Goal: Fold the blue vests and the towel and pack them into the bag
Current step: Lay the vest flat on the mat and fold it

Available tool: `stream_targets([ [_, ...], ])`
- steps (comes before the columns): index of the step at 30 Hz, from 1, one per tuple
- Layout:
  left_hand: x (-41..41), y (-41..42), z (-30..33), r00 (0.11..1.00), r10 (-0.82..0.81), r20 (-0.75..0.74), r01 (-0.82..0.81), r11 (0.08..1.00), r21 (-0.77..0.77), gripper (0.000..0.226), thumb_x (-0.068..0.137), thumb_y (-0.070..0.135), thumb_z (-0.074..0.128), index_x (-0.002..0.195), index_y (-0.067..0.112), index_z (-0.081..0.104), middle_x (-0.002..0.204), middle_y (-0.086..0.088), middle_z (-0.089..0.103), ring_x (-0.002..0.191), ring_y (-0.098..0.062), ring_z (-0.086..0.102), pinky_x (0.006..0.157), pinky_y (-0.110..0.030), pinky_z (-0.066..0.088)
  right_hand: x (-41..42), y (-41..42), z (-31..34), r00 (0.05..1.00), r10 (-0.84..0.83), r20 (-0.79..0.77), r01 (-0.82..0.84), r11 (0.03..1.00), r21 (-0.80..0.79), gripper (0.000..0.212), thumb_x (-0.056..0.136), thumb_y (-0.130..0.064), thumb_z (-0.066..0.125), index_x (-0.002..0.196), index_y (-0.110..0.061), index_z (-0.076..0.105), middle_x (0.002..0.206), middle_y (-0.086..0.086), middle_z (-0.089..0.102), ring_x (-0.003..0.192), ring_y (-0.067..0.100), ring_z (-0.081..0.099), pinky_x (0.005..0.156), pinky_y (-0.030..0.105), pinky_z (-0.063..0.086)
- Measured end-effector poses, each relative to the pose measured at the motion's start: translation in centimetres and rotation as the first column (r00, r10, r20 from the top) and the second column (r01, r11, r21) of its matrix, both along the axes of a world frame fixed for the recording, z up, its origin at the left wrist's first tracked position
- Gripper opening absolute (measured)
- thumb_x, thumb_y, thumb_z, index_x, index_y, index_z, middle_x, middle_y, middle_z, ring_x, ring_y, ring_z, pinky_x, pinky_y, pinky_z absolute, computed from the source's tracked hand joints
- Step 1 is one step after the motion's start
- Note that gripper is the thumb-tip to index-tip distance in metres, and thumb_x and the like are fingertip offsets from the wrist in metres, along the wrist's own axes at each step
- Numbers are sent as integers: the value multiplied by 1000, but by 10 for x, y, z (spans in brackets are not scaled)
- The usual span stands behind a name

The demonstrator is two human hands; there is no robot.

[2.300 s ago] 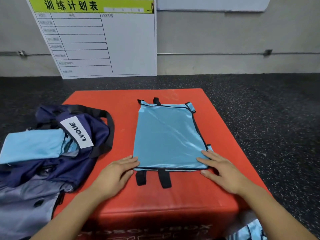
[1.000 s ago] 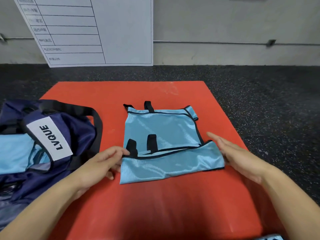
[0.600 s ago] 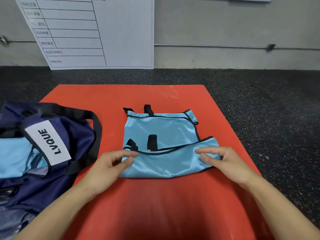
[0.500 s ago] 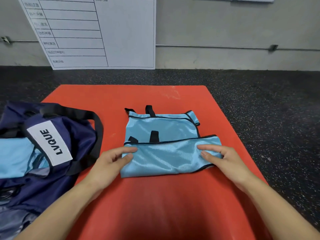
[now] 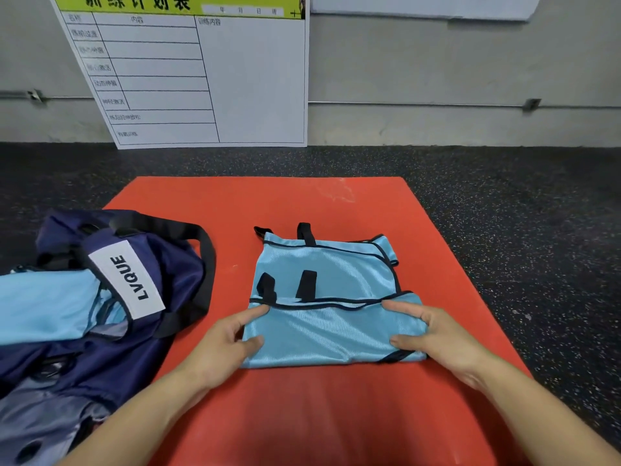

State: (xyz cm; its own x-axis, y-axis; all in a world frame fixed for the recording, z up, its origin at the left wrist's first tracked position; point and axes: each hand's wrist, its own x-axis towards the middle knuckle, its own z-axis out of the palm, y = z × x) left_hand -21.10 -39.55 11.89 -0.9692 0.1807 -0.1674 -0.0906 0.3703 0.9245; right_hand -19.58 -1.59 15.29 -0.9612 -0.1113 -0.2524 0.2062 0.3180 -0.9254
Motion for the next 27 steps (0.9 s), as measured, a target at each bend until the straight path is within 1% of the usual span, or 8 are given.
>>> stream_targets([
  [3,21,-8,6,998,-26,54,23,998,57,55,86,15,74,135,36,59,125,13,70,112,-16,68,106,-31,48,19,-1,2,1000,15,-18,-14,999,34,63,78,-3,85,129,-35,68,123,-25,69,117,-10,60,87,0,39],
  [7,52,-19,4,996,-49,73,43,996,82,54,93,-8,63,137,23,57,121,15,72,106,-4,69,89,-11,49,52,-9,2,998,25,-58,-22,998,52,62,79,-6,86,129,-39,68,130,-28,65,125,-11,54,103,6,37],
  [10,77,-28,1,996,-65,55,60,994,92,49,91,9,73,132,32,63,113,23,71,81,-4,61,82,-14,43,81,-14,-2,995,55,-79,-49,996,81,62,80,-9,85,131,-40,67,133,-31,62,129,-13,49,112,15,29],
  [12,94,-37,-2,995,-91,46,89,995,49,59,81,33,78,135,47,60,122,19,68,91,-15,45,80,-26,37,97,-15,-5,994,71,-81,-63,993,96,63,80,-10,85,132,-41,66,134,-33,60,131,-16,45,113,14,26],
  [15,107,-41,-4,995,-104,16,103,995,6,57,84,30,76,135,50,59,129,21,64,83,-8,52,76,-18,40,110,-17,-8,993,83,-85,-73,991,115,63,81,-8,84,131,-42,66,133,-34,59,131,-16,45,113,13,25],
  [19,101,-36,3,997,-72,-17,72,997,-13,57,91,13,72,136,44,57,123,-11,66,62,-12,41,62,-20,40,103,-18,-2,989,97,-111,-79,985,150,63,80,-11,85,131,-44,66,134,-33,60,132,-13,47,117,20,27],
  [22,88,-38,-1,998,-61,3,61,998,-14,60,81,38,72,136,53,55,102,4,62,84,-17,43,75,-30,36,88,-20,3,989,83,-120,-64,986,152,61,79,-11,86,128,-42,68,132,-31,61,129,-15,48,118,20,26],
  [27,63,-37,3,999,-39,-34,38,999,-33,58,79,37,71,133,53,58,120,8,70,101,-15,59,98,-35,42,58,-25,5,992,56,-116,-37,986,161,60,79,-12,86,128,-42,68,133,-28,62,126,-15,49,110,14,31],
])
